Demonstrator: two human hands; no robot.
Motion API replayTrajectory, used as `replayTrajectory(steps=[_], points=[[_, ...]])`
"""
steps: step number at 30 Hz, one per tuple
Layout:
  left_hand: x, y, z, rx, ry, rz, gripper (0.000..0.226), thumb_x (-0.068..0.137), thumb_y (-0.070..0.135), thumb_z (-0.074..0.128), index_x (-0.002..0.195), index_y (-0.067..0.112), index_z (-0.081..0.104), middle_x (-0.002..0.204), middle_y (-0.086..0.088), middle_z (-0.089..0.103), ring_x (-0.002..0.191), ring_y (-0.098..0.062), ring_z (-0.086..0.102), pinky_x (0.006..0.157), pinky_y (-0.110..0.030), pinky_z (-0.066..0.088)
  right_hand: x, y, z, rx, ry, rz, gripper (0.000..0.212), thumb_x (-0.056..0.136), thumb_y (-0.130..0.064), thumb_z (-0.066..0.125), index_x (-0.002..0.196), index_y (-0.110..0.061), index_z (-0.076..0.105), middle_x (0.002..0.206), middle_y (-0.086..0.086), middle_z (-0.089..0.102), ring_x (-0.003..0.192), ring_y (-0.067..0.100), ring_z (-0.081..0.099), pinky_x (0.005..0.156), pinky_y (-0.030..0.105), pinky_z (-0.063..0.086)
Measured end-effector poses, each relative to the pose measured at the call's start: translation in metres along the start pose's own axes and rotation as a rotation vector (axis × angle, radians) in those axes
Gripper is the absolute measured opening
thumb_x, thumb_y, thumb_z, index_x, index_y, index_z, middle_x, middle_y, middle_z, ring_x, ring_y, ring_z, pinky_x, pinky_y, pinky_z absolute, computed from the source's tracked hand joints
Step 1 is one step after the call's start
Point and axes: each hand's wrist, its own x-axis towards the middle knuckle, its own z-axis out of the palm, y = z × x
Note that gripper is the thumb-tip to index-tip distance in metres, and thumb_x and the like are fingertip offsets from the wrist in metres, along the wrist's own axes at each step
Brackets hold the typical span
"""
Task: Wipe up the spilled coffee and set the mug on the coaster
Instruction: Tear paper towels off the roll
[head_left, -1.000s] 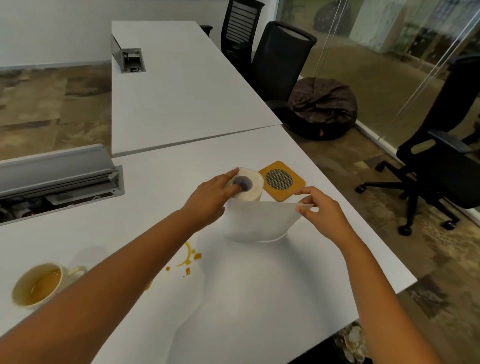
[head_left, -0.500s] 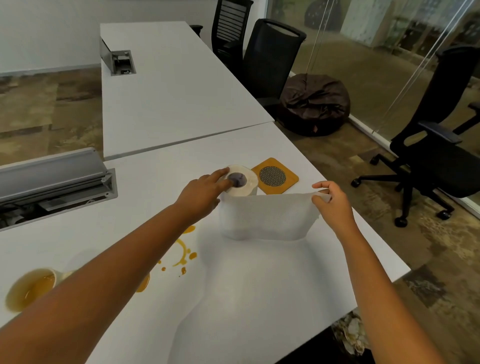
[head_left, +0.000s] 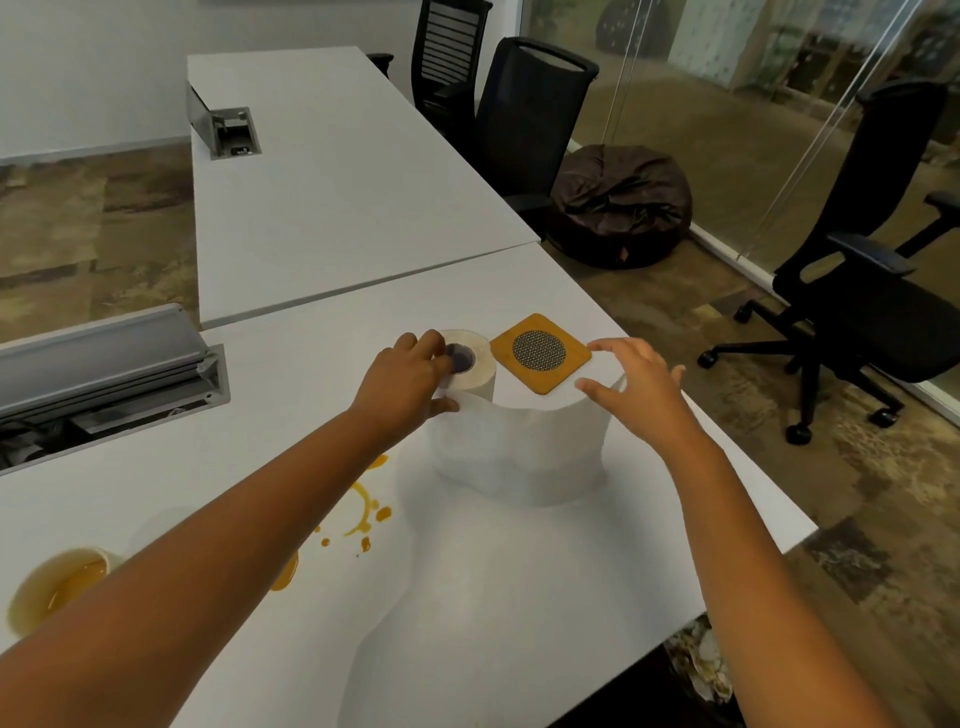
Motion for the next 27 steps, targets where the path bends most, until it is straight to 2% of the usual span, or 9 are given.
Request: replayTrajectory(steps=[2, 5, 8, 11, 15, 21, 27], points=[[0.002, 0.002, 0.000, -0.054, -0.015, 0.004, 0.055, 0.080, 0.041, 0.065, 0.128, 0.018, 0.051, 0.127, -0.006, 0.046, 0.105, -0.025, 0.046, 0.084, -0.033, 0.046, -0.003, -0.020, 0.005, 0.040, -0.034, -0.100, 0.050, 0.082, -0.045, 0.061, 0.128, -0.031, 0.046, 0.143, 0.000, 0.041, 0.135, 0.023, 0.034, 0.111, 0.061, -0.003], [0.005, 0.000, -0.002, -0.106, -0.061, 0.007, 0.056, 0.079, 0.038, 0.066, 0.129, 0.018, 0.050, 0.128, -0.006, 0.046, 0.107, -0.026, 0.045, 0.085, -0.033, 0.045, -0.010, -0.048, 0.022, 0.094, -0.217, -0.162, 0.055, 0.080, -0.053, 0.060, 0.130, -0.033, 0.045, 0.137, -0.004, 0.051, 0.132, 0.020, 0.040, 0.112, 0.055, -0.008], [0.006, -0.004, -0.004, -0.098, -0.097, 0.000, 0.056, 0.080, 0.036, 0.066, 0.130, 0.019, 0.049, 0.129, -0.005, 0.047, 0.107, -0.026, 0.045, 0.083, -0.033, 0.045, -0.014, -0.058, 0.037, 0.032, -0.316, -0.163, 0.044, 0.083, -0.046, 0.061, 0.122, -0.027, 0.054, 0.123, -0.001, 0.062, 0.124, 0.020, 0.049, 0.112, 0.054, -0.008], [0.003, -0.006, -0.003, -0.117, -0.098, -0.013, 0.055, 0.080, 0.034, 0.067, 0.130, 0.019, 0.049, 0.130, -0.004, 0.047, 0.108, -0.026, 0.044, 0.085, -0.034, 0.045, -0.013, -0.053, 0.041, 0.060, -0.255, -0.111, 0.028, 0.089, -0.036, 0.057, 0.110, -0.019, 0.063, 0.117, 0.007, 0.065, 0.119, 0.024, 0.052, 0.114, 0.052, -0.005], [0.002, -0.005, 0.000, -0.137, -0.077, -0.039, 0.054, 0.079, 0.039, 0.066, 0.128, 0.020, 0.050, 0.131, -0.003, 0.047, 0.108, -0.025, 0.045, 0.084, -0.035, 0.046, -0.014, -0.048, 0.041, 0.093, -0.206, -0.085, 0.025, 0.088, -0.034, 0.058, 0.105, -0.018, 0.066, 0.115, 0.007, 0.067, 0.114, 0.025, 0.054, 0.115, 0.051, 0.001], [0.006, 0.009, 0.005, -0.156, -0.013, -0.125, 0.058, 0.081, 0.053, 0.056, 0.129, 0.022, 0.049, 0.130, -0.002, 0.048, 0.111, -0.025, 0.044, 0.083, -0.034, 0.045, -0.018, -0.053, 0.045, 0.115, -0.237, -0.142, 0.029, 0.087, -0.036, 0.060, 0.114, -0.025, 0.061, 0.119, 0.002, 0.065, 0.118, 0.019, 0.053, 0.114, 0.053, -0.005], [0.005, 0.012, 0.008, -0.177, 0.018, -0.186, 0.056, 0.083, 0.054, 0.053, 0.128, 0.020, 0.051, 0.131, -0.003, 0.047, 0.113, -0.026, 0.043, 0.086, -0.035, 0.046, -0.016, -0.058, 0.059, 0.051, -0.171, -0.183, 0.027, 0.090, -0.033, 0.056, 0.114, -0.023, 0.062, 0.120, 0.003, 0.065, 0.116, 0.020, 0.055, 0.115, 0.050, 0.000]])
